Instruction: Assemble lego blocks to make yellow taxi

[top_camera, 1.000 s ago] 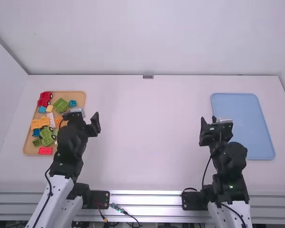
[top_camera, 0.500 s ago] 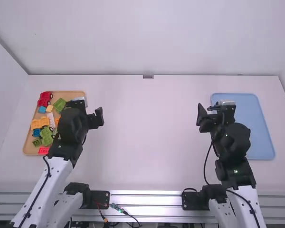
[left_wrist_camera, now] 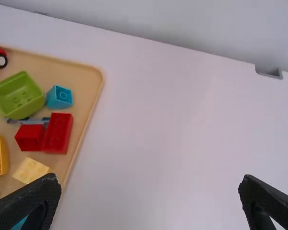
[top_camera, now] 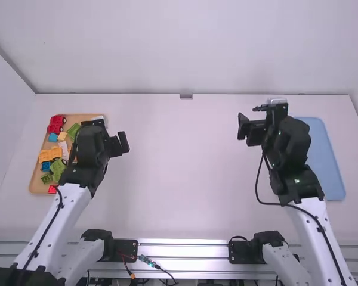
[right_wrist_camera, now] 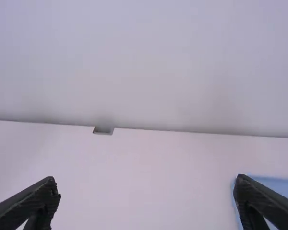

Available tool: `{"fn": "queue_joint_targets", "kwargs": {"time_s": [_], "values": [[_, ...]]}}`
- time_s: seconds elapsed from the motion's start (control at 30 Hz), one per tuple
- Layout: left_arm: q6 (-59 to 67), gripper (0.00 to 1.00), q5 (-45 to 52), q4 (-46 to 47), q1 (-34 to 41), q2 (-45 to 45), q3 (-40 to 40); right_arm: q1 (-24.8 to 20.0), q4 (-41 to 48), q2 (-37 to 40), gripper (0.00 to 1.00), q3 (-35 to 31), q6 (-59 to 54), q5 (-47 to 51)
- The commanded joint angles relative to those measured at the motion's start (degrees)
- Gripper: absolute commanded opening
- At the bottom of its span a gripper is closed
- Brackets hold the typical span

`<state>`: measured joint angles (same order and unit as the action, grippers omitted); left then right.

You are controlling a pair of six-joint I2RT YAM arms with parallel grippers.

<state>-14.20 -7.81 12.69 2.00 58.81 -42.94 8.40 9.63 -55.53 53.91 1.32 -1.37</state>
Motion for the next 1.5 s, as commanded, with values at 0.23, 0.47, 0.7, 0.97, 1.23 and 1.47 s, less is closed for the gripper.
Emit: {"fn": "queue_joint_targets", "kwargs": {"time_s": [0.23,0.47,0.7,0.97,1.23,1.47], "values": [[-11.8,0.99,-12.4,5.8,0.2,1.4,-5.6,-0.2,-0.1,-9.3,0.99,7.3,-1.6,0.2],[-15.2,0.99,-15.4,5.4,0.2,1.5,-4.4,-0.2,0.0,-16.3,0.99,7.3,-2.3,-0.2],[-19.0,0.99,-15.6,4.9,0.2,1.5,-3.1,0.7,1.6,-22.0,0.99,7.4,-3.3,-0.3],[-25.7,0.99,-15.5,9.7,-2.8,2.7,-5.1,0.7,3.9,-26.6,0.99,8.8,-2.9,-0.3],[-25.8,0.99,-2.4,11.6,-14.9,8.9,-9.4,0.6,4.2,-28.4,0.99,8.8,-3.3,-0.3],[-29.2,0.99,-0.3,16.6,-23.2,17.2,-17.3,0.6,4.1,-28.4,0.99,8.8,-3.3,-0.3]]}}
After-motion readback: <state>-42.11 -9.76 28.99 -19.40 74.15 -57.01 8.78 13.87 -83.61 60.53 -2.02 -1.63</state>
